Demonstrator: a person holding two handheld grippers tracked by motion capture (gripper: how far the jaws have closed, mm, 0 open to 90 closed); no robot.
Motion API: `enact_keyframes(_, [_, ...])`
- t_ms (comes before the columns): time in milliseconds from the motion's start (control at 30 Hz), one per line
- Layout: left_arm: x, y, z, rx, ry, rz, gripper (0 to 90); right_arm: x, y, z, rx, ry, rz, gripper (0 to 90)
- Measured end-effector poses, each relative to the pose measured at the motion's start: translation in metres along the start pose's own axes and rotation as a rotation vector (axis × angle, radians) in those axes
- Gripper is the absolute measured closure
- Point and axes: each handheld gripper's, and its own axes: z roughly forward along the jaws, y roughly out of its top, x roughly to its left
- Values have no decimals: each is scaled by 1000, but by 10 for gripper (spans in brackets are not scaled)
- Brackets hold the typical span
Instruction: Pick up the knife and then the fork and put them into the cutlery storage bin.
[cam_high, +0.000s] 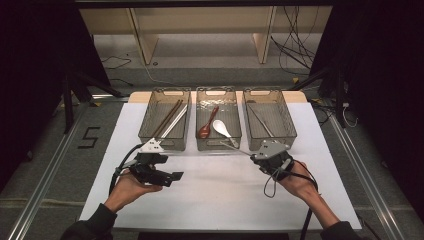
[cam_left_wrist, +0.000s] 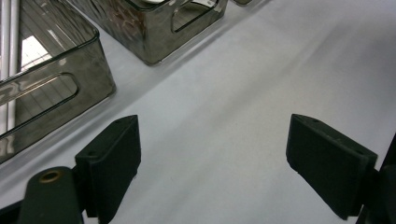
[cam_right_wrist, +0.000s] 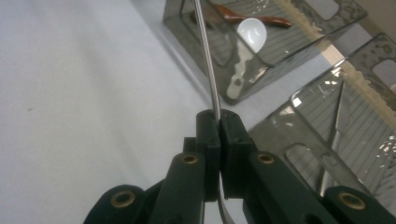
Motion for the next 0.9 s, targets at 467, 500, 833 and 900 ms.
enact_keyframes(467, [1,-7,-2,-21,0,-8,159,-43,13,-5,-32,-61,141,885])
enact_keyframes(500, [0,-7,-3,-22,2,-6,159,-46,13,-4,-32,-63,154,885])
enact_keyframes(833, [-1,-8,-4,-49,-10,-11,159,-71,16,3,-17,-102,231,885])
enact_keyframes(900, [-1,-8,-3,-43,-7,-3,159,-77,17,6,-5,-110,243,884])
